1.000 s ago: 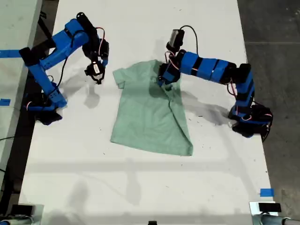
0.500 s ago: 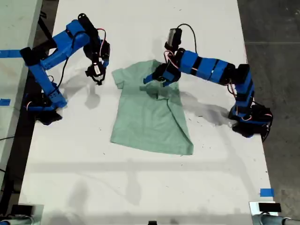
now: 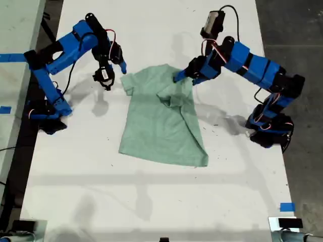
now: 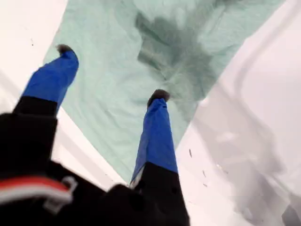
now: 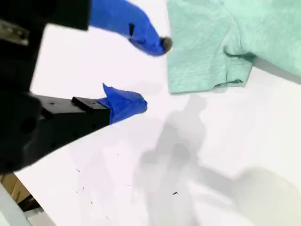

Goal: Fold tshirt

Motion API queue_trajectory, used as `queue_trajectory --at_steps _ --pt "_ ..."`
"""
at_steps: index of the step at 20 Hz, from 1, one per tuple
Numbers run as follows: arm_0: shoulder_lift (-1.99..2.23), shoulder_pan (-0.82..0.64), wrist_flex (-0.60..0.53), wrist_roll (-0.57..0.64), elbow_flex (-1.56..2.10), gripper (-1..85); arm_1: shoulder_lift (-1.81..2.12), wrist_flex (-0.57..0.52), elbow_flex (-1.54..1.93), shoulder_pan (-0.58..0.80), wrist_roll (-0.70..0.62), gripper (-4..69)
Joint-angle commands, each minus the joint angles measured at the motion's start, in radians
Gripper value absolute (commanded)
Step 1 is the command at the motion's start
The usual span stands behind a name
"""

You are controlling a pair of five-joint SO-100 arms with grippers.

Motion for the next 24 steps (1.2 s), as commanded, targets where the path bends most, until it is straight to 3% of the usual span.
queue_trajectory --at_steps 1,6,13,20,21,23,24 --pt "-0.002 0.028 -0.002 0.044 -0.069 30.8 0.104 -0.003 0.044 -0.003 0.000 24.8" --pt "-0.021 0.009 -0.020 0.081 -0.071 33.8 0.160 -0.021 0.101 -0.006 0.002 25.1" --pt "-0.244 -0.051 -0.218 0.140 -0.028 33.7 0.215 -0.029 0.153 -0.035 0.021 25.1" --pt "-0.512 -0.146 -0.305 0.163 -0.049 31.4 0.368 -0.028 0.282 -0.061 0.069 25.1" --pt "-0.537 -0.146 -0.307 0.167 -0.061 27.5 0.390 -0.028 0.301 -0.058 0.071 25.1" --pt "-0.546 -0.133 -0.305 0.166 -0.074 3.7 0.413 -0.031 0.325 -0.048 0.071 25.1" --pt "-0.541 -0.126 -0.307 0.167 -0.080 0.1 0.416 -0.032 0.330 -0.041 0.067 25.1"
